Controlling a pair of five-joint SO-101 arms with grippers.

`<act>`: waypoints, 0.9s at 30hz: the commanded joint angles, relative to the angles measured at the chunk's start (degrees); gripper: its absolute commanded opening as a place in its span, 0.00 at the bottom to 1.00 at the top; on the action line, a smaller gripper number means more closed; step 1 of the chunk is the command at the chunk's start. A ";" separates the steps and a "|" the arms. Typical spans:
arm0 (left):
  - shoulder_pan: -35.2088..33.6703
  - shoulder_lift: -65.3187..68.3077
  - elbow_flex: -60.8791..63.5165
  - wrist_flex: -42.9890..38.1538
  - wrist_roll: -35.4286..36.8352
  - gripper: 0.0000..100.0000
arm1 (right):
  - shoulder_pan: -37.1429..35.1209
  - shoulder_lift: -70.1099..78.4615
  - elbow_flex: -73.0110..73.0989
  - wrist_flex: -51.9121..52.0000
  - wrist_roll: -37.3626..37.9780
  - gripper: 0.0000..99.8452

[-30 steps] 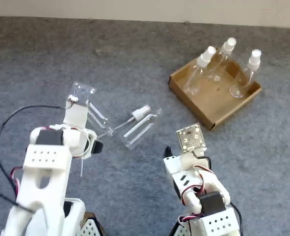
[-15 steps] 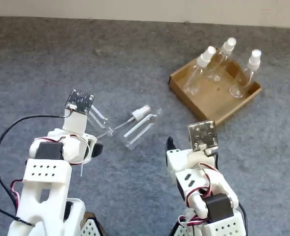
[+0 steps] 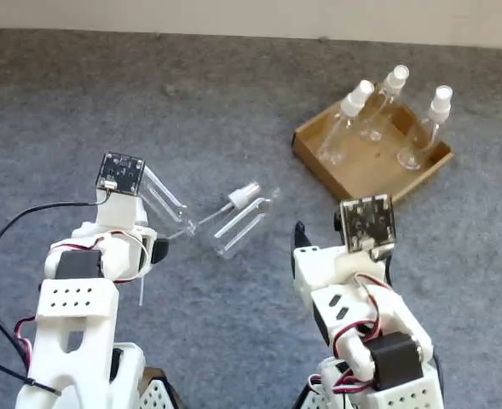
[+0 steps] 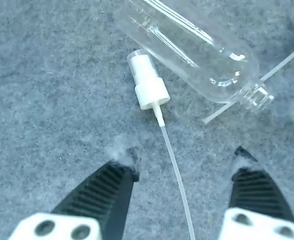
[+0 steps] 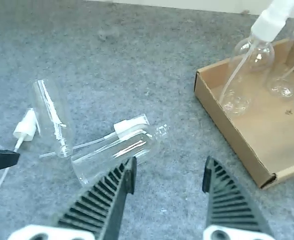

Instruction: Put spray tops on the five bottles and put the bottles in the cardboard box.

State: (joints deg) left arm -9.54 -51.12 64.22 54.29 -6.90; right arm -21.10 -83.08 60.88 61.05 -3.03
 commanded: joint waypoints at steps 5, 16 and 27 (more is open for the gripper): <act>-1.19 -1.27 -0.22 -1.23 0.79 0.27 | -0.40 20.97 -12.44 -0.04 -3.69 0.21; -5.14 -1.27 0.04 -3.34 4.84 0.27 | -3.30 46.20 -28.53 0.04 -22.86 0.21; -5.14 -1.27 0.04 -3.34 4.84 0.27 | -11.47 69.41 -42.42 0.04 -39.30 0.34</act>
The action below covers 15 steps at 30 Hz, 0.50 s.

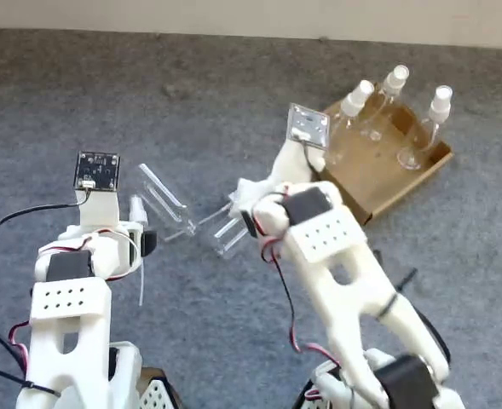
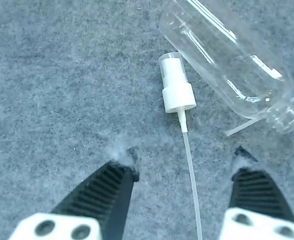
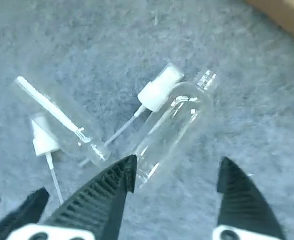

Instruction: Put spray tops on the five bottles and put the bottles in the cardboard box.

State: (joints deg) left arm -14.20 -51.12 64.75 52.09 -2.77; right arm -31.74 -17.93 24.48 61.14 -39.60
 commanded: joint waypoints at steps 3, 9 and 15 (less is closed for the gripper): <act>-0.48 -1.27 -0.48 -1.14 0.70 0.27 | -0.84 10.86 -8.84 -0.13 -2.99 0.39; -0.48 -1.27 -0.48 -1.14 0.70 0.27 | -1.71 21.58 -17.27 -0.22 -3.08 0.39; -0.48 -1.27 -0.40 -1.14 0.70 0.27 | -1.80 30.02 -21.58 -2.15 -3.08 0.39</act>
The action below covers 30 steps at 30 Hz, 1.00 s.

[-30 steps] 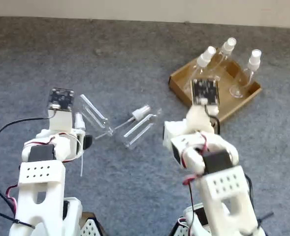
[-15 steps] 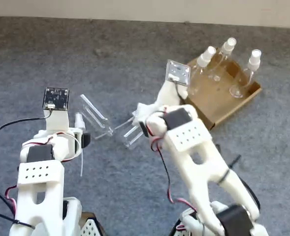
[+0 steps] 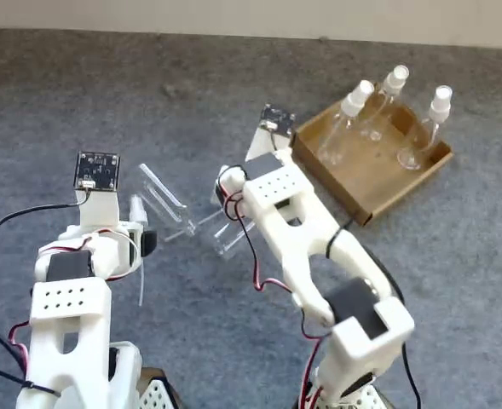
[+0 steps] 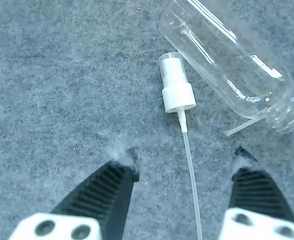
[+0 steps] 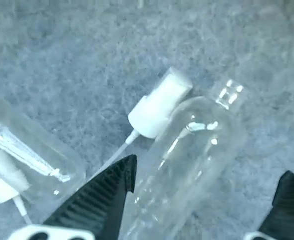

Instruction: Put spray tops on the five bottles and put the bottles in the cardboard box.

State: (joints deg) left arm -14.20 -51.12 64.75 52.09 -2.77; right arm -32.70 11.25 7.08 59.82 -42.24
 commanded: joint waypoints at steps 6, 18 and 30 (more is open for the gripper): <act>-0.48 -1.27 -0.40 -1.14 0.70 0.27 | -0.75 1.63 -1.45 2.59 -0.09 0.39; -0.48 -1.27 -0.40 -1.14 0.53 0.27 | -0.48 1.89 1.54 13.23 1.41 0.39; -0.48 -1.27 -0.40 -1.14 0.53 0.27 | 11.03 1.63 1.19 19.47 37.98 0.39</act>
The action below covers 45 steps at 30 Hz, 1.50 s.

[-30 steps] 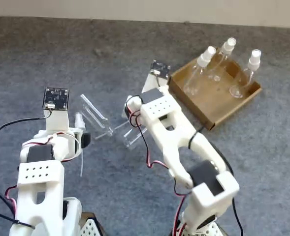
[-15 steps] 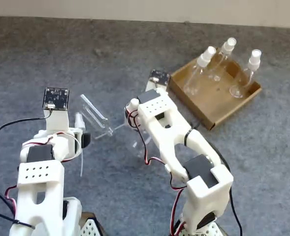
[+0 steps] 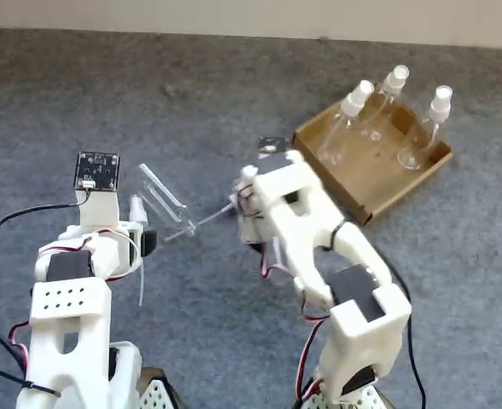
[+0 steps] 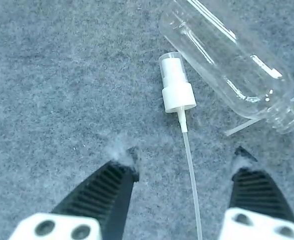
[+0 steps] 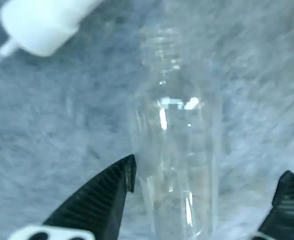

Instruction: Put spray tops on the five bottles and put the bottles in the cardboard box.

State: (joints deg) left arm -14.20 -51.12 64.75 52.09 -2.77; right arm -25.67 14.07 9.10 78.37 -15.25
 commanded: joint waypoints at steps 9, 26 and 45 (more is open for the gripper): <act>-0.48 -1.19 -0.40 -1.14 0.44 0.27 | 5.14 -1.19 -0.75 -1.63 19.25 0.39; -0.48 -1.19 2.33 -6.07 0.44 0.27 | 2.95 -0.75 -0.13 -9.54 12.04 0.28; -0.48 -1.19 2.33 -6.07 0.44 0.27 | 2.07 -1.89 11.47 -20.88 13.36 0.18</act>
State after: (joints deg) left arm -14.20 -51.12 67.47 46.99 -2.77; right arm -22.86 13.45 19.82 57.98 -2.42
